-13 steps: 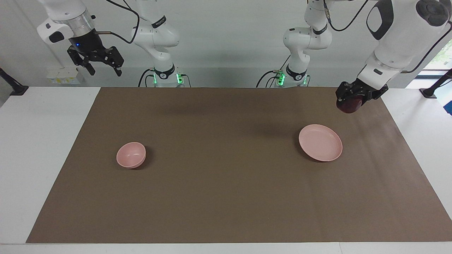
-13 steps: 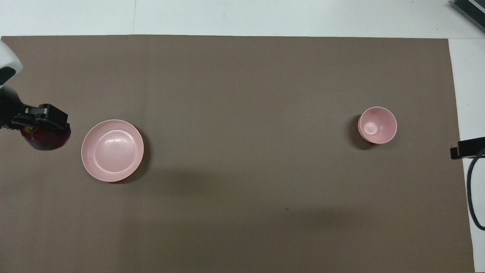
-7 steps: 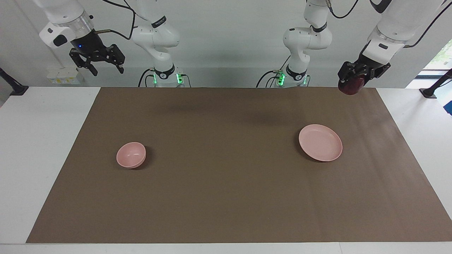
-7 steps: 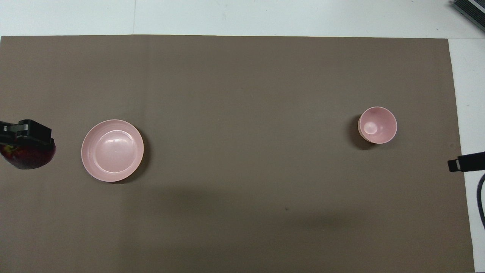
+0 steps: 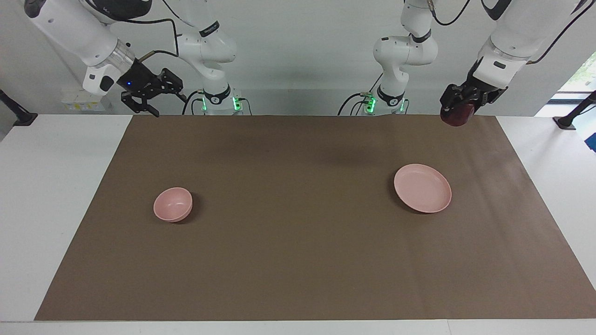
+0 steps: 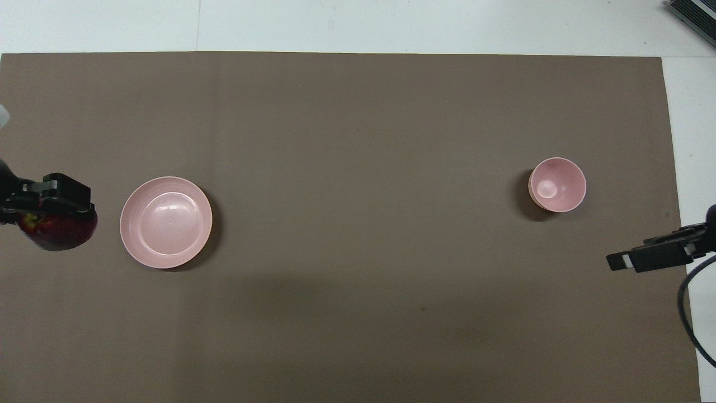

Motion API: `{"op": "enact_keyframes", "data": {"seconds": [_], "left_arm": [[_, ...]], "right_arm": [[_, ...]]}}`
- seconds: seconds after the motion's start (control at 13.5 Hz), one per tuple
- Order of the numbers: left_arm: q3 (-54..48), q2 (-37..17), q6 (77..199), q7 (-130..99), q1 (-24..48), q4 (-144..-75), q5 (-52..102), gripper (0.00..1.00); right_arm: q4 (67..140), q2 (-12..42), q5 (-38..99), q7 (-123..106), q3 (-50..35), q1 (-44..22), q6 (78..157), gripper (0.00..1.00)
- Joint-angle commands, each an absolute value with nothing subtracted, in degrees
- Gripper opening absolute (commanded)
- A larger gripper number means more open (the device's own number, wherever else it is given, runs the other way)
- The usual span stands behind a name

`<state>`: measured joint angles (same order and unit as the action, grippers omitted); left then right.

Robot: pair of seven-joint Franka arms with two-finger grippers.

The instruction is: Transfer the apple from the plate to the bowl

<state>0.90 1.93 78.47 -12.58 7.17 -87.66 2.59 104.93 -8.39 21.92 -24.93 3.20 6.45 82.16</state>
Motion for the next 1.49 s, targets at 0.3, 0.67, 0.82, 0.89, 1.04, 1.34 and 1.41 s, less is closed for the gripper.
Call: {"op": "enact_keyframes", "data": {"seconds": [0.3,0.67,0.82,0.89,1.04,1.34,1.41], "left_arm": [[1.93,-0.62,68.92,-38.91,4.66,-88.23,29.57,0.0],[1.76,-0.44,71.87,-51.31,4.3,-92.63,41.47,0.0],[1.67,-0.79,73.55,-51.94,4.48,-95.61,48.64,0.0],[1.23,-0.53,76.35,-52.47,4.66,-98.06,51.3,0.0],[1.05,-0.44,80.93,-55.53,7.46,-100.97,54.82,0.0],[0.97,-0.7,93.39,-66.3,14.12,-105.99,63.36,0.0],[0.97,-0.53,97.43,-72.53,15.98,-106.78,65.02,0.0]], "right_arm": [[114.69,-3.71,40.23,-36.54,3.08,10.02,84.99,1.0],[120.74,-4.03,54.55,-36.74,3.08,6.87,85.16,1.0],[123.2,-4.57,61.74,-34.29,2.99,3.7,85.78,1.0],[125.05,-5.09,65.35,-34.1,2.99,2.65,85.96,1.0],[125.33,-5.27,68.54,-31.57,2.99,0.62,85.96,1.0],[125.51,-5.45,75.84,-24.8,2.99,-3.24,86.31,1.0],[125.51,-5.45,76.28,-24.0,2.99,-3.95,87.0,1.0]]}}
